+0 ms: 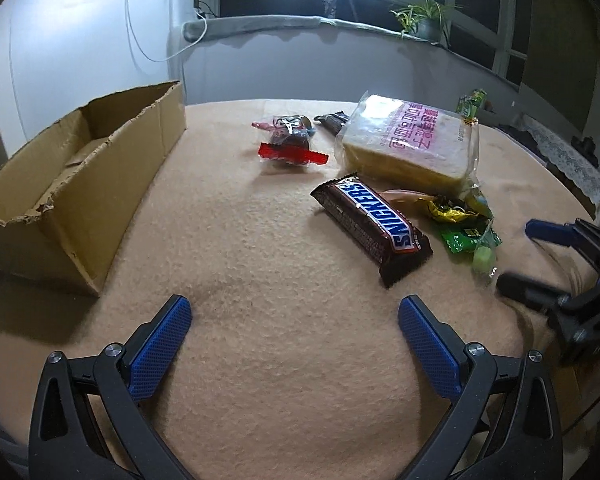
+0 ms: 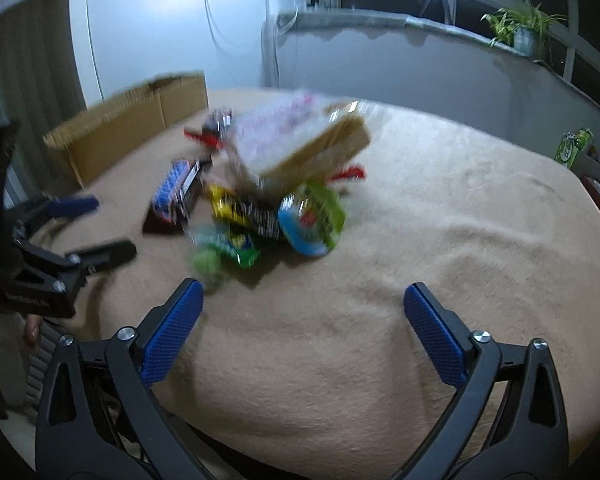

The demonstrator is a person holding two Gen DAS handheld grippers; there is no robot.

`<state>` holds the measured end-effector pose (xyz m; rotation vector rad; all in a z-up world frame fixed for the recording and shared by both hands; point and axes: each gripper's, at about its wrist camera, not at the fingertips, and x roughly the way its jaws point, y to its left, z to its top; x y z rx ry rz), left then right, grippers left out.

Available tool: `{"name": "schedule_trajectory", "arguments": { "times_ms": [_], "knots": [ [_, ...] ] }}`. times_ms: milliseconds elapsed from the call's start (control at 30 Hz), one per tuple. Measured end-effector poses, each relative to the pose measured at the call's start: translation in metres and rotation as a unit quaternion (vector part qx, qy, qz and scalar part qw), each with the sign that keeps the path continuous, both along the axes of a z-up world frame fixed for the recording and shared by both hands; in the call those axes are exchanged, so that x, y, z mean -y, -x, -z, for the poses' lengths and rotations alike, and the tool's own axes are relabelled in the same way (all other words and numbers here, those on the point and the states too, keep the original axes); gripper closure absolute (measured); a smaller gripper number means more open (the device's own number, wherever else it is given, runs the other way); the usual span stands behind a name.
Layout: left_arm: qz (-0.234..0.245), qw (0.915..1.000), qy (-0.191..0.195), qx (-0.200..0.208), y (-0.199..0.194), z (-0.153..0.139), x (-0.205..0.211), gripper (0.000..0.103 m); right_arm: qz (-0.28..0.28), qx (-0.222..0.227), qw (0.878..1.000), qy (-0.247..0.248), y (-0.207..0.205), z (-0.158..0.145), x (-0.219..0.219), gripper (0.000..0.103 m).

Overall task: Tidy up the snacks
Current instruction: 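Reach both grippers toward the snacks and close the left gripper on the Snickers bar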

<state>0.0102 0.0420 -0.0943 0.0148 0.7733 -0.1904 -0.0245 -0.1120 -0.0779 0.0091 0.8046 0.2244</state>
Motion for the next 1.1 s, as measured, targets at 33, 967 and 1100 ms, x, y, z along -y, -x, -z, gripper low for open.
{"name": "schedule_trajectory", "arguments": {
  "times_ms": [33, 967, 1100],
  "knots": [
    [0.004, 1.0000, 0.003, -0.006, 0.000, -0.003, -0.002, 0.000, 0.003, 0.012, 1.000, -0.004, 0.002, -0.005, 0.004, 0.003],
    [0.017, 0.9972, 0.072, -0.009, -0.042, -0.010, 0.021, 0.073, -0.013, -0.005, 0.997, -0.070, -0.051, 0.012, 0.010, 0.072],
    [0.008, 0.9965, 0.083, -0.007, -0.041, -0.010, 0.013, 0.073, -0.003, 0.004, 0.996, -0.085, -0.043, 0.010, 0.017, 0.076]
  ]
}}
